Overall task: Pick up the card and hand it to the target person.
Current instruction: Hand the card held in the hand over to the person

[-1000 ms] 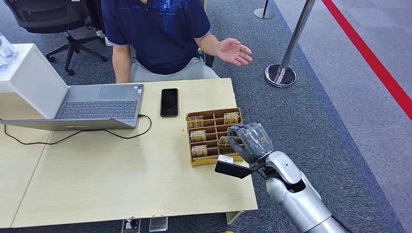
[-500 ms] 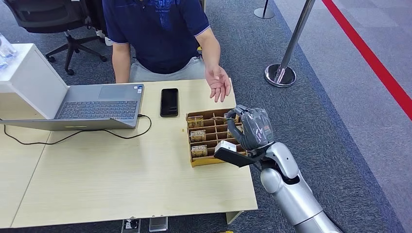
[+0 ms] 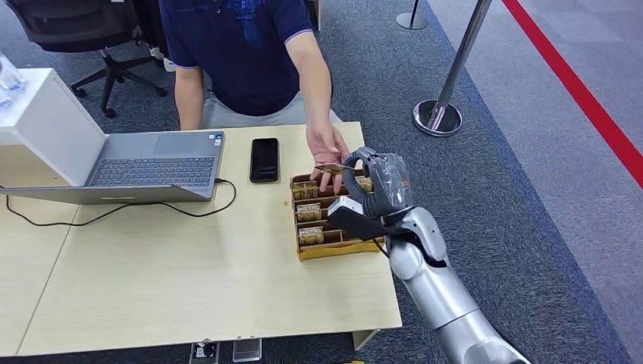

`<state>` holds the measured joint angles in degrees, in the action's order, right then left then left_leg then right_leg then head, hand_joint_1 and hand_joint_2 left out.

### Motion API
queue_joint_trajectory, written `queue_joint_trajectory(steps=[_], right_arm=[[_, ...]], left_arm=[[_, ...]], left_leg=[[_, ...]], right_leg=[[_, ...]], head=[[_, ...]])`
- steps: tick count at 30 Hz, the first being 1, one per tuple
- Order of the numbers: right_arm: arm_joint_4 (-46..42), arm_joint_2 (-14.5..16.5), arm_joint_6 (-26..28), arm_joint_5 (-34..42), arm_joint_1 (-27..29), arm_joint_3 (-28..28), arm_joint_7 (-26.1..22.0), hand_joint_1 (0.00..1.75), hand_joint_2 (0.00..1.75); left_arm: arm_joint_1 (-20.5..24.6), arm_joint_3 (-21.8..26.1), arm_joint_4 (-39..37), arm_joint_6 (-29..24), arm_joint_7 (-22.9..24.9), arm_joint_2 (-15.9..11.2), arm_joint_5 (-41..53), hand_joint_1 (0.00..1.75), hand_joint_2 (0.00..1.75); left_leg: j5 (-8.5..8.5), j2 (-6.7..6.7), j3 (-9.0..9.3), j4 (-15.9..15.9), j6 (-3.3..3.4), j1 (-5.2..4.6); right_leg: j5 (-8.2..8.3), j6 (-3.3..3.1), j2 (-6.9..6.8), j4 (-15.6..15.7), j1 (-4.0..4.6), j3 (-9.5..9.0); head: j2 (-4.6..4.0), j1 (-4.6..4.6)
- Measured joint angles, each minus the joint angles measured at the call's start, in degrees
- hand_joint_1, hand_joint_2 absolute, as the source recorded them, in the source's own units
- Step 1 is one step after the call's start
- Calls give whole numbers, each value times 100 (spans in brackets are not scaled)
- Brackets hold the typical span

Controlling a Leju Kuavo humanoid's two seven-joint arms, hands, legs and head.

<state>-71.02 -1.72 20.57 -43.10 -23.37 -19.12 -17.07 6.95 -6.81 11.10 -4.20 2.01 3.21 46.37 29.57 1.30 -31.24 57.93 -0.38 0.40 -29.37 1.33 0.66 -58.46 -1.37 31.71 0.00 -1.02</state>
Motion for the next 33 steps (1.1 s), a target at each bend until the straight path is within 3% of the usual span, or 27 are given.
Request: queue_joint_trajectory(steps=[13,15,17,19,21,25,33], right_arm=[[1384,529,562,135,-836,5,-195,175,175],[1517,571,617,150,-877,8,-229,91,175],[1632,609,640,163,-908,9,-264,3,175],[1740,647,645,172,-956,10,-289,0,175],[1827,676,655,180,-1011,11,-289,0,175],[1915,699,689,210,-1060,20,-276,0,0],[1996,728,734,236,-1059,21,-308,0,0]], left_arm=[[85,-1,0,-8,120,38,173,0,175],[87,-2,0,-14,184,44,208,0,175],[88,4,0,57,262,48,183,0,87],[86,27,-1,149,290,45,139,0,0],[84,55,-1,167,267,36,120,0,0],[97,84,-1,84,205,26,143,0,0],[105,108,0,-1,115,52,170,0,0]], left_leg=[[-1,0,1,0,0,0],[-1,0,1,0,0,0],[-1,0,1,0,0,0],[-1,0,1,1,0,0],[-1,1,1,1,0,0],[-1,2,1,1,0,0],[-1,1,0,1,0,0]], right_leg=[[0,0,0,0,0,0],[0,0,0,-1,0,0],[0,0,0,-1,0,0],[1,-1,1,-1,0,0],[1,-1,0,-1,0,1],[1,-1,-1,-2,0,1],[1,-1,0,-1,0,1]], head=[[0,-2],[0,-4],[0,-7],[0,-7],[0,-1],[0,5],[0,-12]])
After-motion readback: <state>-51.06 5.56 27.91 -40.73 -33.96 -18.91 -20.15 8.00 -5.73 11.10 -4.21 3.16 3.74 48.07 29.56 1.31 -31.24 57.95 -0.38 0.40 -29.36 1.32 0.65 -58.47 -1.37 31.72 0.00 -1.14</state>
